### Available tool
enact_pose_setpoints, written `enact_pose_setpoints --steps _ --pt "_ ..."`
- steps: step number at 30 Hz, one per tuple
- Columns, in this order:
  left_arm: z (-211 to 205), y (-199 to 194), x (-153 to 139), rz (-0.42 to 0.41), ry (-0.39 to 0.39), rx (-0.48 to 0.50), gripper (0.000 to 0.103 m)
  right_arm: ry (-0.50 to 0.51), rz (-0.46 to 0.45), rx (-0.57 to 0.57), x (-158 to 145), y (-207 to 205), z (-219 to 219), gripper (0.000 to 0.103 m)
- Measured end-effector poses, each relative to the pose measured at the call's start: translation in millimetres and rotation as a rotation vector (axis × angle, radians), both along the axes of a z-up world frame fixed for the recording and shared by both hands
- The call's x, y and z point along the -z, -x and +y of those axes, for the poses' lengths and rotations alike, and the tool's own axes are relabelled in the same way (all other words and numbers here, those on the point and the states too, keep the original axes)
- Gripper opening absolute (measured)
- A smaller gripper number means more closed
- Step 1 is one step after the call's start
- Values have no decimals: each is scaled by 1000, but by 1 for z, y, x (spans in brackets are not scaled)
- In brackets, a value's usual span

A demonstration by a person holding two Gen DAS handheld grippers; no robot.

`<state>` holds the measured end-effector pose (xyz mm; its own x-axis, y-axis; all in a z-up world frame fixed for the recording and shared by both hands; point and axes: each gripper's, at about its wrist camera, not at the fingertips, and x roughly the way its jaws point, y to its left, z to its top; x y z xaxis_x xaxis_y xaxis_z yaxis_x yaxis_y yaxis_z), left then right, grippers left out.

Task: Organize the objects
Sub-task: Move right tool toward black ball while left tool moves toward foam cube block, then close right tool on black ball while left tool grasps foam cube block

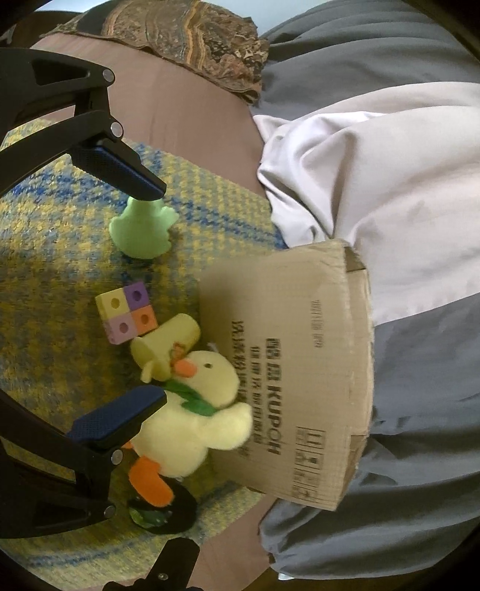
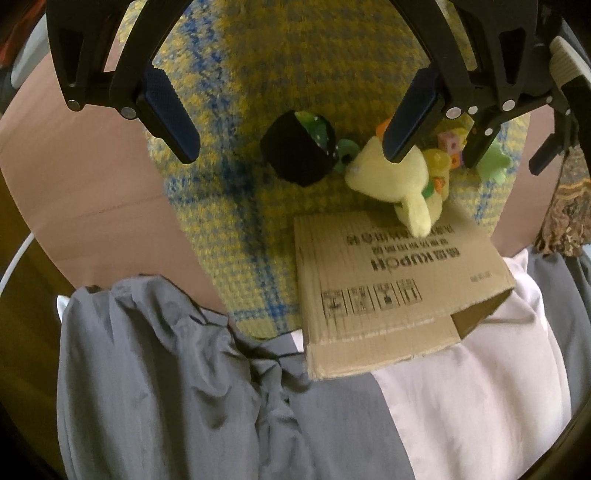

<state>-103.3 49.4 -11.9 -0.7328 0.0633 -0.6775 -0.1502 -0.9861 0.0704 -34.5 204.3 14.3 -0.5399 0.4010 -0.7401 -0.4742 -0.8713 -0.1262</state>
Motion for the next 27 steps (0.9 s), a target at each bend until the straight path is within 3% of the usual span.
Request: enact_pose_setpoints --steps 10,22,27 --pt "-3 -1 22 -30 -25 0 102 13 -21 20 17 -2 4 100" --pt "0 6 44 -66 3 -7 102 40 -68 35 39 4 15 100" --pt "-4 14 47 -95 -25 -24 101 46 -85 43 45 11 20 100"
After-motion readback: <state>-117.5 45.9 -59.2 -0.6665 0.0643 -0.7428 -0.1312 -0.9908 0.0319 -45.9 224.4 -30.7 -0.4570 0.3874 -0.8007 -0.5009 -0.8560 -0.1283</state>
